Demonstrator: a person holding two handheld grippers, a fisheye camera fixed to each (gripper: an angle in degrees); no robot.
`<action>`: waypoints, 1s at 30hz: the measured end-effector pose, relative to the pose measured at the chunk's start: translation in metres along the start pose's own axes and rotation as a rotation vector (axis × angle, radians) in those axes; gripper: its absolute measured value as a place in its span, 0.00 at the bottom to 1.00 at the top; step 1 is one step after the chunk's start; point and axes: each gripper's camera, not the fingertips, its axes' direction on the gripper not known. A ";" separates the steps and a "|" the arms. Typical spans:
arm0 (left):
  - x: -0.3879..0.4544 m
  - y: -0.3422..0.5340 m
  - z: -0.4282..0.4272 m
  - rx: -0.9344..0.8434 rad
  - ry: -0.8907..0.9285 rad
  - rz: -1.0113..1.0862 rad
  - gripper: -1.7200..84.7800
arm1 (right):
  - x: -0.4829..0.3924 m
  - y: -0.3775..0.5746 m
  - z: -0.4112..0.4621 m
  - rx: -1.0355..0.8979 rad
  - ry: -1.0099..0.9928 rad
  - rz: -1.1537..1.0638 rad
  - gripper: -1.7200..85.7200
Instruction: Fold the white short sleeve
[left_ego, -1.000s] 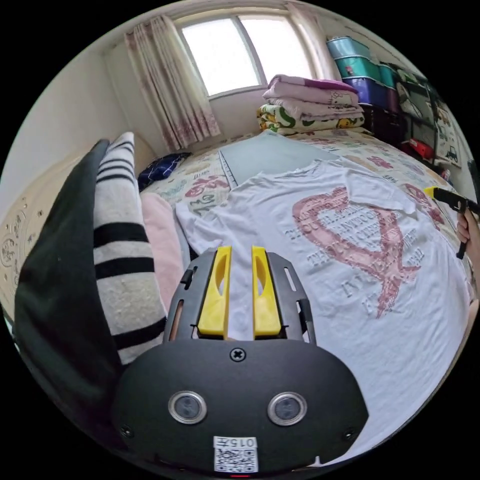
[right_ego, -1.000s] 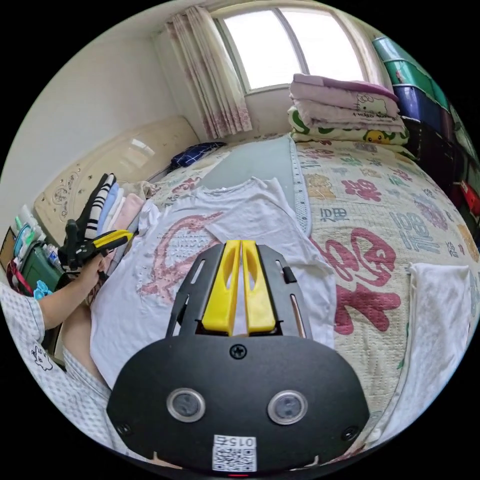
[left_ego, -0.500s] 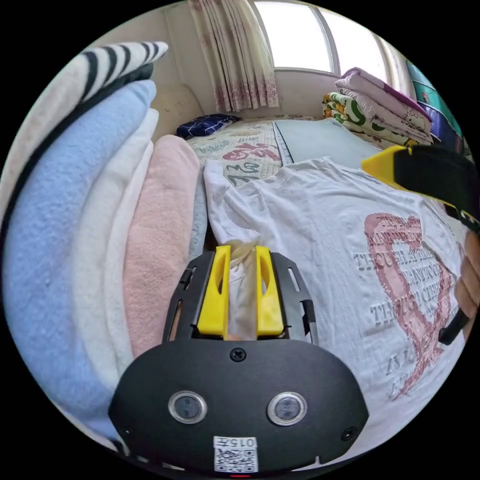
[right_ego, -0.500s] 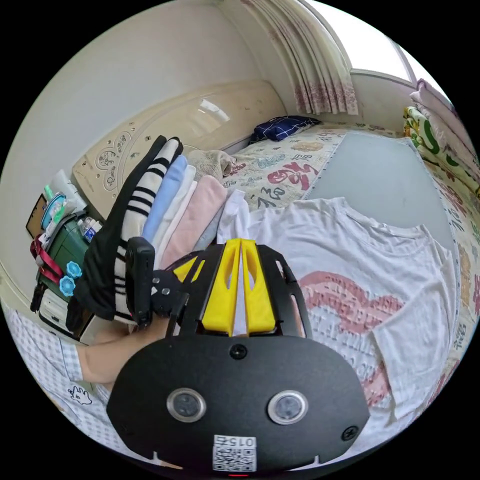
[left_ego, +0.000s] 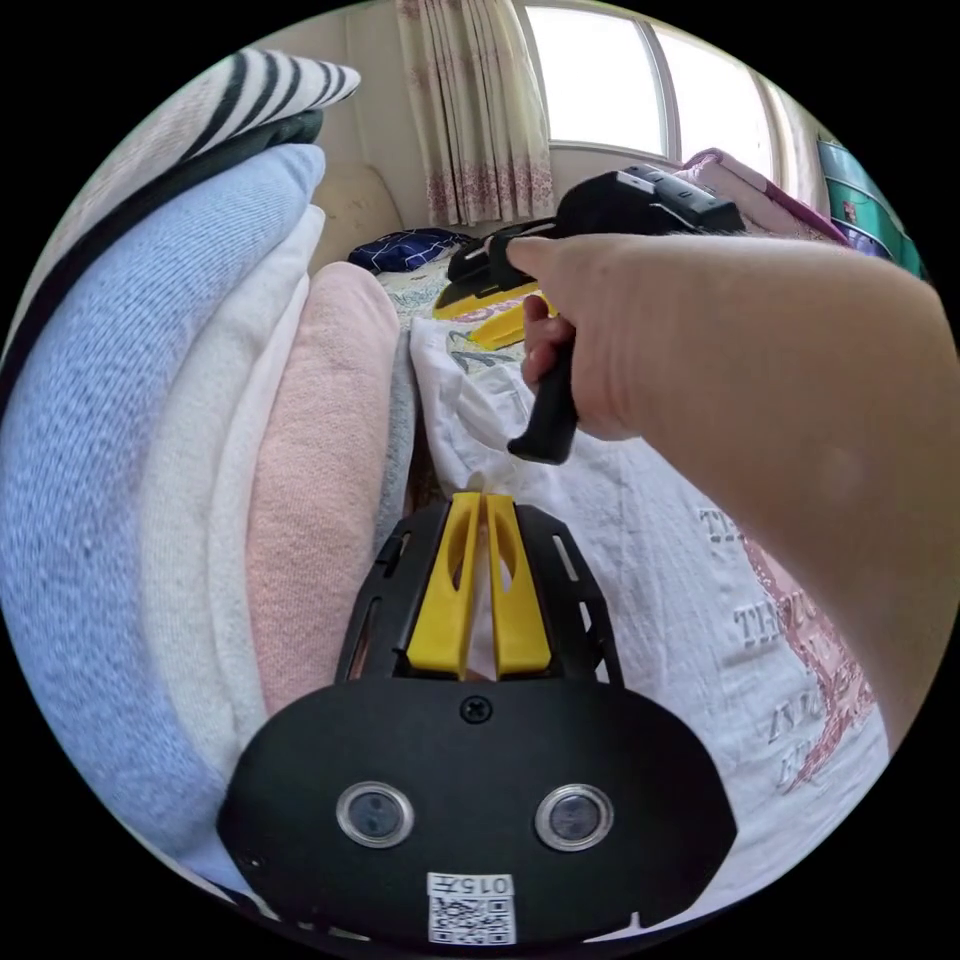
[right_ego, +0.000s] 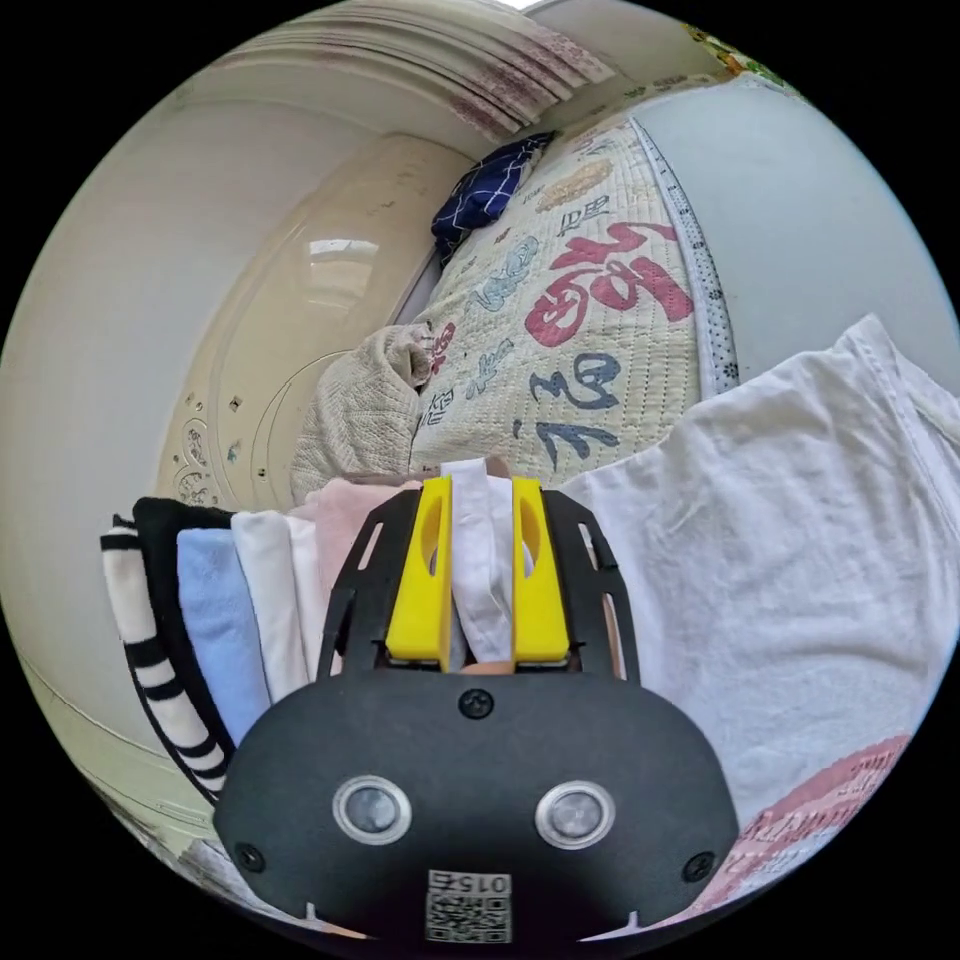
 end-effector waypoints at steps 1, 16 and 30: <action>-0.001 0.001 0.002 -0.001 -0.001 -0.001 0.01 | 0.005 -0.009 0.010 -0.040 -0.017 -0.002 0.11; 0.058 -0.005 -0.019 0.179 0.114 0.157 0.02 | 0.058 0.005 -0.094 0.270 0.113 -0.058 0.02; 0.169 -0.006 -0.003 0.053 0.495 0.586 0.06 | 0.192 0.122 -0.167 0.249 0.413 0.142 0.02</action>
